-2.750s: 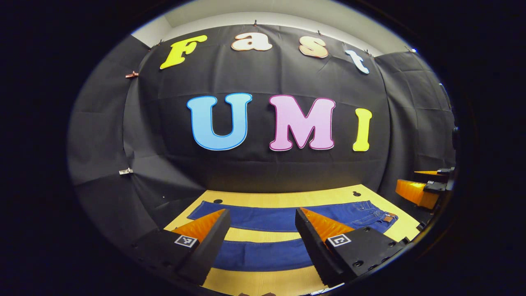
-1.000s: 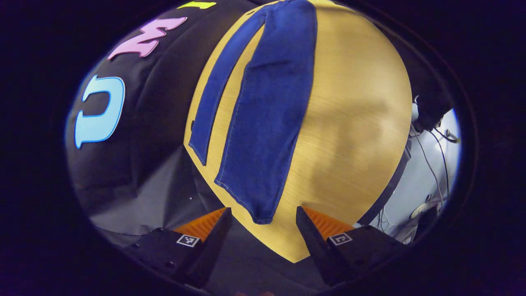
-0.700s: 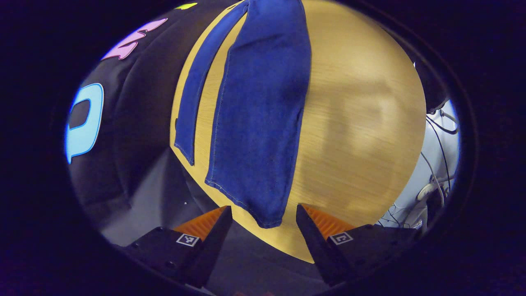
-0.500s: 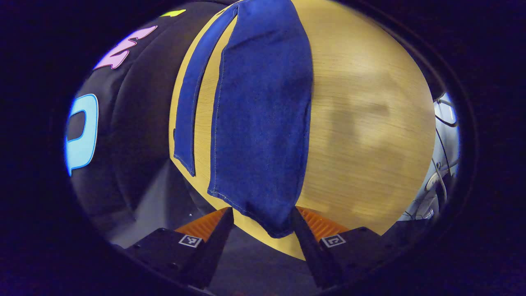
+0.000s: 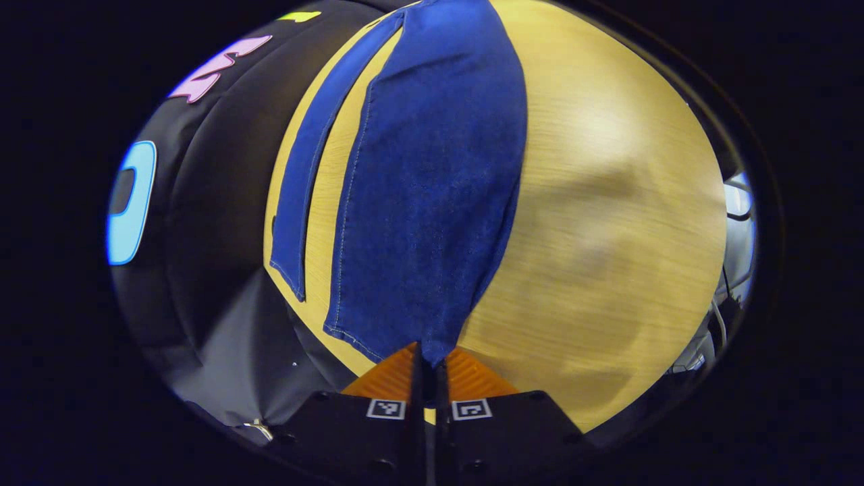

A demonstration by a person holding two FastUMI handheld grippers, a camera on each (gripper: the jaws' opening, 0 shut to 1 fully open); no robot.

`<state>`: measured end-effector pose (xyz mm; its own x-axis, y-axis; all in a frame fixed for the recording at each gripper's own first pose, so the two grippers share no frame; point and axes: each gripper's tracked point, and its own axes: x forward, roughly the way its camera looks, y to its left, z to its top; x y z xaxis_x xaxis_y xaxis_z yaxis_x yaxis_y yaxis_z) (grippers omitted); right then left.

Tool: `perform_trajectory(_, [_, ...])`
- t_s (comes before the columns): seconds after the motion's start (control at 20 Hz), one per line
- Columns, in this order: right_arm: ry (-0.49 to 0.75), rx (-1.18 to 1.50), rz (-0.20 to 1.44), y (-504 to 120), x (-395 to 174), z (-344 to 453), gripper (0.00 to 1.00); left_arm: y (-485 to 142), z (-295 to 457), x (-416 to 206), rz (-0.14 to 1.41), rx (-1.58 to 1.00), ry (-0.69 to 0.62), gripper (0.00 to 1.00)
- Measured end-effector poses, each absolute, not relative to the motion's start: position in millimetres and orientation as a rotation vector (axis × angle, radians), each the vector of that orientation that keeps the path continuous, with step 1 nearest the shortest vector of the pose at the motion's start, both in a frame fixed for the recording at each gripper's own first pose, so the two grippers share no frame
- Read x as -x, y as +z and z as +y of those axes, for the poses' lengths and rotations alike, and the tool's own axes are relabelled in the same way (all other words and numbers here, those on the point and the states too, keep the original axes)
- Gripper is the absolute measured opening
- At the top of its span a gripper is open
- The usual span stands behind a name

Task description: Grasp the waist and the cuffs of the jeans and fold them to make the two legs overlap; first hold the waist and fold one-third of the jeans toward the cuffs, then hold the cuffs and fold the remaining one-third in the same direction to finish folding.

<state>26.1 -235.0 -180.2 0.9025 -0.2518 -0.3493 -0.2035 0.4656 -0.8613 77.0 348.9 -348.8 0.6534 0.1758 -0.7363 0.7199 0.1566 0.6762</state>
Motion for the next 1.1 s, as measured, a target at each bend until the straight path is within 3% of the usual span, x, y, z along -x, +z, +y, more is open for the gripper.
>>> perform_trajectory(0.05, [0.024, 1.164, 0.473, -188, -31, -233, 0.96, -349, 350, -75, 0.818, -1.397, -0.449, 0.06])
perform_trajectory(0.3, [0.332, 1.367, 0.592, -268, -56, -236, 0.96, -349, 349, -76, 0.858, -1.390, -0.434, 0.06])
perform_trajectory(0.5, [0.380, 1.432, 0.687, -303, -78, -259, 0.95, -350, 348, -76, 0.860, -1.404, -0.402, 0.06])
perform_trajectory(0.75, [0.571, 1.610, 0.677, -343, -84, -262, 0.95, -351, 349, -78, 0.882, -1.388, -0.401, 0.06])
perform_trajectory(0.8, [0.560, 1.614, 0.665, -345, -88, -264, 0.92, -351, 349, -79, 0.884, -1.389, -0.402, 0.06])
perform_trajectory(1.0, [0.537, 1.583, 0.687, -350, -99, -263, 0.91, -351, 348, -82, 0.890, -1.374, -0.374, 0.06])
perform_trajectory(1.1, [0.550, 1.582, 0.717, -361, -94, -263, 0.59, -350, 348, -83, 0.889, -1.359, -0.354, 0.06])
